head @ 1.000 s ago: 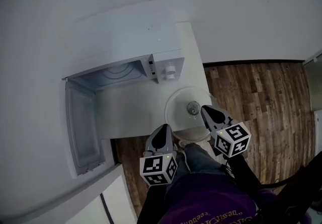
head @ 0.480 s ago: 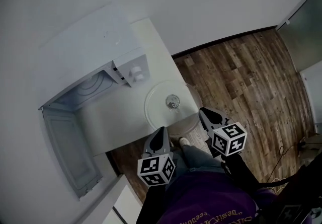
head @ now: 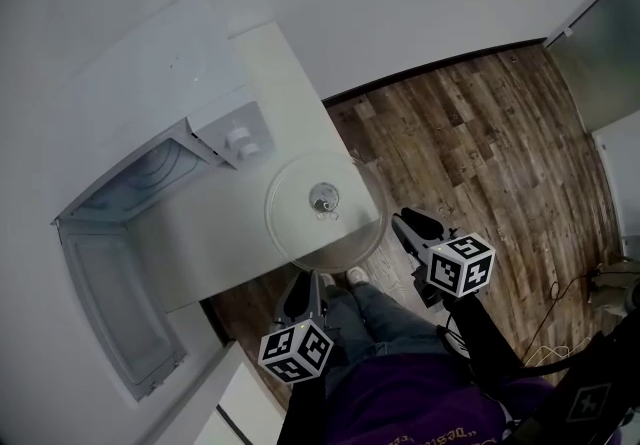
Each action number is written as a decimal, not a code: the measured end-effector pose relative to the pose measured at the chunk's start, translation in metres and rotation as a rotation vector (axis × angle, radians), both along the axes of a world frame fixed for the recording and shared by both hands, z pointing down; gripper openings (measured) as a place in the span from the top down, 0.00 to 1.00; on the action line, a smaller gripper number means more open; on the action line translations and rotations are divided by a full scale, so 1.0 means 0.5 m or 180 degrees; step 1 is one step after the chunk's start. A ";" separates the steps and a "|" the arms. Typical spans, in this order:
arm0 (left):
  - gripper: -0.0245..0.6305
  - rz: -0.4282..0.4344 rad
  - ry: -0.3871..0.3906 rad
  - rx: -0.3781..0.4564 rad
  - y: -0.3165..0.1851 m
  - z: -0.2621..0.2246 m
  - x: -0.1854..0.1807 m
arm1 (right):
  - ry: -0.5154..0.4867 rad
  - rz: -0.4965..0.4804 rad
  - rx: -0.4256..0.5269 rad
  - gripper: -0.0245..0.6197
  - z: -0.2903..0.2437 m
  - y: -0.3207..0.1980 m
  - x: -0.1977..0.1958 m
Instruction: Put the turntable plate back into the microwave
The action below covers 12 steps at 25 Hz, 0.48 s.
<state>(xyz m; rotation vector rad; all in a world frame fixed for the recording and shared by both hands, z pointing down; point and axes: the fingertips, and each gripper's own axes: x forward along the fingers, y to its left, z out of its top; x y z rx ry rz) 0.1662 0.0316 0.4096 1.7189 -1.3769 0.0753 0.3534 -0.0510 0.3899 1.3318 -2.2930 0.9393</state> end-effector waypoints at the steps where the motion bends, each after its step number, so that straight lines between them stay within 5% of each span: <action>1: 0.82 -0.0044 0.0062 -0.0026 0.007 0.010 -0.005 | -0.0037 0.0012 -0.0038 0.82 0.010 -0.009 0.008; 9: 0.75 -0.0155 0.0702 -0.0015 0.024 0.071 -0.004 | -0.0758 -0.0123 -0.0518 0.80 0.087 -0.074 0.005; 12: 0.73 -0.0204 0.0944 -0.0114 0.016 0.106 0.017 | -0.0752 -0.0149 -0.0603 0.78 0.117 -0.093 0.007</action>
